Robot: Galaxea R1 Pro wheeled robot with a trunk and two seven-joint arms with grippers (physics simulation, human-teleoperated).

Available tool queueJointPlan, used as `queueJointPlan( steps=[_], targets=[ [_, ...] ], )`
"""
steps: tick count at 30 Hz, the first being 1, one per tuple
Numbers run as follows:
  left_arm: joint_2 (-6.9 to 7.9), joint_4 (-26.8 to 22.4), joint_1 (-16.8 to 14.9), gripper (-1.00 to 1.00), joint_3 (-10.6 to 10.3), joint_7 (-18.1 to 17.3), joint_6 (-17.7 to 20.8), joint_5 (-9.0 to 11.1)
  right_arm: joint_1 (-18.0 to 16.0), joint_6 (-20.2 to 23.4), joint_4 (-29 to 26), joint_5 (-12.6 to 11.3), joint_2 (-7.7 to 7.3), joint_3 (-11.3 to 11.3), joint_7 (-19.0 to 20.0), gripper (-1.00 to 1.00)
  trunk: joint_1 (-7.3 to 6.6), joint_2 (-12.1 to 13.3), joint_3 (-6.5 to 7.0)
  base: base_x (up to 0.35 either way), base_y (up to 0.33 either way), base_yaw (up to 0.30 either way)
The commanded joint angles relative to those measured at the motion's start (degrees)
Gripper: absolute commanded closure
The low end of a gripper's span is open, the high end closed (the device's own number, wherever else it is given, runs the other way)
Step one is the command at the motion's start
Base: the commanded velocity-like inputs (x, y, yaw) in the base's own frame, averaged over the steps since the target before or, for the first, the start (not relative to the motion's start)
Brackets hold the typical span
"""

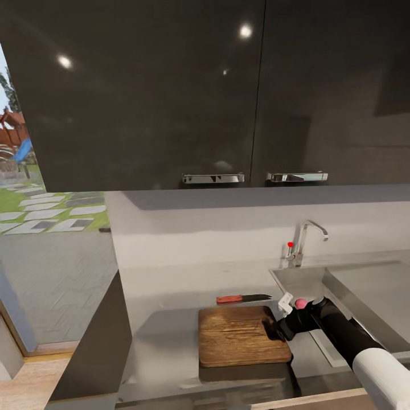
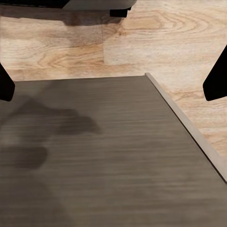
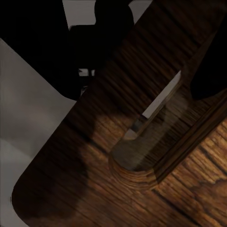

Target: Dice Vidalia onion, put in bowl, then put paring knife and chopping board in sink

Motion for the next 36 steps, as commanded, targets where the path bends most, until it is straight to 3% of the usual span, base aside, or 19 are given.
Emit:
queueJointPlan(
  steps=[1, 11, 36],
  targets=[
    [0.00, -0.08, 0.04, -1.00, -0.03, -0.03, -0.06, 0.21, -0.01, 0.12, -0.04, 0.28, -0.03, 0.10, 0.23, 1.00, 0.02, -0.03, -0.01, 0.000, 0.000, 0.000],
    [0.00, -0.08, 0.03, -1.00, -0.03, -0.01, -0.04, 0.22, -0.01, -0.36, 0.29, 0.28, -0.03, 1.66, 0.27, 1.00, 0.02, -0.03, -0.01, 0.000, 0.000, 0.000],
    [0.00, -0.09, 0.04, -1.00, -0.03, -0.03, -0.04, 0.20, -0.01, -0.37, 0.57, 0.28, 0.12, 2.11, 0.19, 1.00, 0.02, -0.03, -0.01, 0.040, -0.020, 0.000]
  ],
)
